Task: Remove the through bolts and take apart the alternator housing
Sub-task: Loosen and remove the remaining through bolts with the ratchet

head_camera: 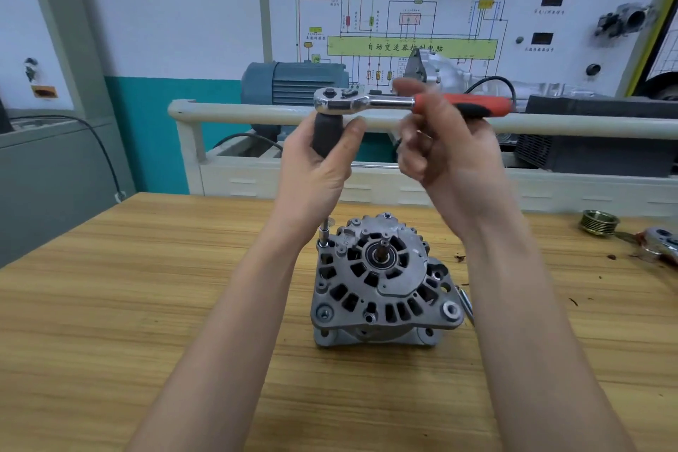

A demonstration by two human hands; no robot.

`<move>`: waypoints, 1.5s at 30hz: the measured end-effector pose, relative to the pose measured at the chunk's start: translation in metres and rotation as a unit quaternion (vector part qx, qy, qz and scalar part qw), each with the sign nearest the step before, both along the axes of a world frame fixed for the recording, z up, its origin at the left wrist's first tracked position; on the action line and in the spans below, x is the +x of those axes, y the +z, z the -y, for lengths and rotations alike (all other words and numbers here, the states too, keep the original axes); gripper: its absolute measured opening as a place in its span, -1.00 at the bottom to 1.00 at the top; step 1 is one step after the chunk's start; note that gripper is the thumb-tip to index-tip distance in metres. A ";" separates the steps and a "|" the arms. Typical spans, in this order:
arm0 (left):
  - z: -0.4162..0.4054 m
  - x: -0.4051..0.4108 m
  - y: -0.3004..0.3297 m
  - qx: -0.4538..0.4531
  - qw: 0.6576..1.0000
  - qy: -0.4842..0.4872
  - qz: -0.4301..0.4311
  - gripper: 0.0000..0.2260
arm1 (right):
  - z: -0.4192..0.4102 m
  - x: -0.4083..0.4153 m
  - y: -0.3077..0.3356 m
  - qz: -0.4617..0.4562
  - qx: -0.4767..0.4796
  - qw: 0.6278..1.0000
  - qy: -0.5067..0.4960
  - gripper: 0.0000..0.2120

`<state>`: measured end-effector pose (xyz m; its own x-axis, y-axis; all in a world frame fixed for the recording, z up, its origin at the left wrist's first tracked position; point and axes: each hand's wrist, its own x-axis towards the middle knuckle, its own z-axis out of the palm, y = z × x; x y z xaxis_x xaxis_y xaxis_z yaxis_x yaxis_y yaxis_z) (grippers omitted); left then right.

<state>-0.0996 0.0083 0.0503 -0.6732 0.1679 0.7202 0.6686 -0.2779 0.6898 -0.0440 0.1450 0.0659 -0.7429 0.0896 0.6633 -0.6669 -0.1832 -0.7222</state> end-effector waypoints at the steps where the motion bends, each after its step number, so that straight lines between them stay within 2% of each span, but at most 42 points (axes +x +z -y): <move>1: 0.000 0.001 0.000 -0.004 1.000 -0.002 0.003 -0.83 | 0.004 -0.001 0.001 -0.001 -0.060 0.998 0.023 -0.81; 3: 0.000 0.004 0.001 -0.020 1.000 -0.015 0.008 -0.78 | 0.010 -0.004 0.003 -0.007 -0.135 0.990 0.036 -0.82; 5: 0.003 0.005 0.003 -0.056 0.997 -0.050 0.002 -0.74 | 0.011 -0.005 0.005 -0.013 -0.158 0.986 0.045 -0.82; 8: 0.011 0.006 0.004 -0.128 0.986 -0.095 -0.055 -0.72 | 0.009 -0.005 0.004 -0.008 -0.151 0.985 0.087 -0.81; 10: 0.015 0.006 0.004 -0.135 0.984 -0.093 -0.069 -0.72 | 0.010 -0.004 0.003 -0.006 -0.124 0.987 0.105 -0.75; 14: 0.007 0.004 0.003 -0.047 0.996 -0.080 0.009 -0.73 | 0.012 0.003 0.002 -0.064 -0.067 0.993 0.077 -0.70; 17: -0.004 0.006 0.002 0.028 0.998 0.025 0.041 -0.76 | 0.016 0.006 0.004 -0.121 -0.010 0.992 0.018 -0.73; 20: -0.009 0.008 0.001 0.056 0.996 0.057 0.044 -0.77 | 0.020 0.004 0.005 -0.113 -0.041 0.993 0.011 -0.72; 23: -0.004 0.006 0.001 -0.013 0.999 0.009 0.027 -0.76 | 0.020 -0.004 0.005 -0.040 -0.148 0.987 0.046 -0.70; 26: 0.003 0.005 0.002 -0.130 0.986 -0.106 -0.003 -0.76 | 0.017 -0.012 0.005 0.032 -0.251 0.960 0.118 -0.65; 29: 0.008 0.006 0.003 -0.217 0.963 -0.160 -0.008 -0.69 | 0.014 -0.013 0.003 0.037 -0.236 0.955 0.177 -0.68; 32: 0.008 0.004 0.004 -0.159 0.974 -0.160 0.028 -0.66 | 0.012 -0.009 0.001 0.006 -0.189 0.970 0.151 -0.66; 35: -0.003 0.004 0.004 -0.050 0.996 -0.037 0.069 -0.76 | 0.020 -0.005 -0.001 -0.080 -0.178 0.978 0.070 -0.62; 38: -0.015 0.011 0.001 0.021 0.995 0.066 0.077 -0.81 | 0.031 -0.003 -0.002 -0.132 -0.174 0.976 0.004 -0.64; 41: -0.011 0.009 0.001 -0.003 0.997 0.047 0.063 -0.77 | 0.027 -0.003 0.003 -0.069 -0.186 0.979 0.035 -0.64; 43: 0.000 0.003 0.003 -0.091 0.995 -0.029 0.023 -0.74 | 0.019 -0.004 0.008 0.014 -0.207 0.975 0.078 -0.68; 45: 0.011 -0.002 0.005 -0.182 0.976 -0.118 -0.026 -0.72 | 0.012 -0.003 0.010 0.075 -0.201 0.970 0.116 -0.65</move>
<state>-0.1020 -0.0026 0.0548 -0.5488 0.5642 0.6168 0.6528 -0.1717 0.7379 -0.0470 0.1329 0.0757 -0.8593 0.1374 0.4927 -0.4670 -0.6036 -0.6462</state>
